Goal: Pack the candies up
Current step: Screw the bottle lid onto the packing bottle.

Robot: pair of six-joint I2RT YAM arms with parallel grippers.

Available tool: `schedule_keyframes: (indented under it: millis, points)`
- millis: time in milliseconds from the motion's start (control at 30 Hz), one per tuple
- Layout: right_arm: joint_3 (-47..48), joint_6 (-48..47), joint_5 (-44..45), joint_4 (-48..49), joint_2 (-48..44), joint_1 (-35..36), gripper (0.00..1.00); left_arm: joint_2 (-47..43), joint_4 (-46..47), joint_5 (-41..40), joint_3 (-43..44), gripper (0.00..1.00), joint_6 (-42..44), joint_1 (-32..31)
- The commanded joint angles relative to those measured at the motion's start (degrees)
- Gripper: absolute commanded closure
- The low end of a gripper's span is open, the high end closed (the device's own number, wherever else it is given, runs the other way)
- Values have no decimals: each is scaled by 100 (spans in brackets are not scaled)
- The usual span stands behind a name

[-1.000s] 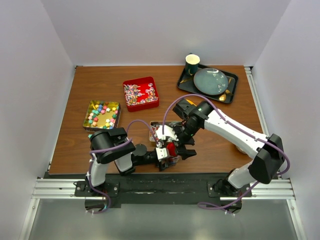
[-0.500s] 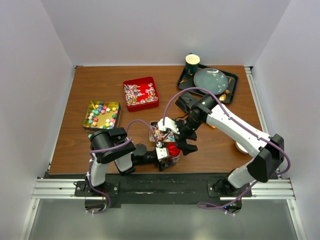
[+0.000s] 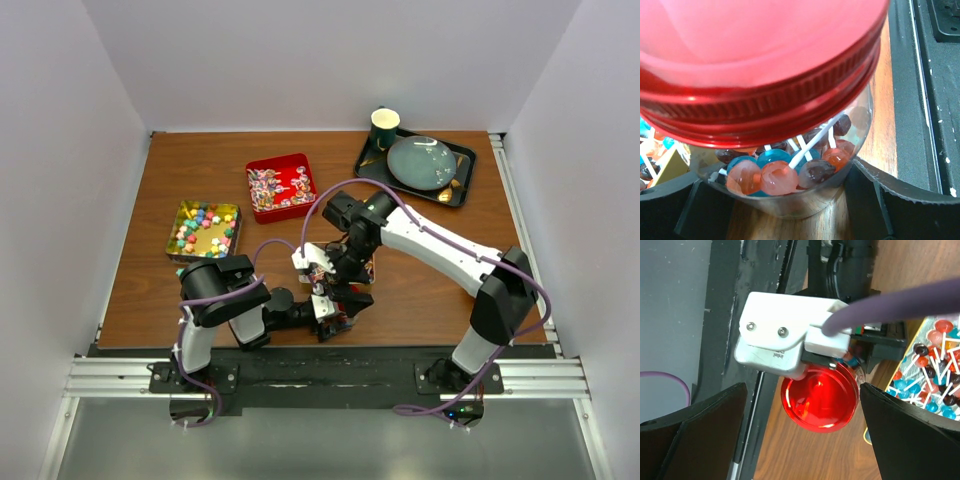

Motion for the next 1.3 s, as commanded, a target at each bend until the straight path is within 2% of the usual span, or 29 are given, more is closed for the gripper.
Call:
schedule_keyframes:
  millis: [0, 567, 833, 1033, 1267]
  points:
    - [62, -222, -208, -61, -198, -5, 1, 275, 796, -519, -164, 100, 379, 118]
    - [-764, -292, 266, -404, -743, 4, 1, 336, 743, -633, -111, 100, 203, 206]
    - [-1037, -414, 346, -851, -1112, 4, 2, 336, 726, -633, -111, 100, 203, 215]
    - [-959, -591, 556, -1046, -1403, -75, 3, 292, 647, -361, -111, 100, 203, 206]
    - [-396, -705, 758, -950, -1104, -260, 3, 292, 646, -326, -120, 100, 282, 197]
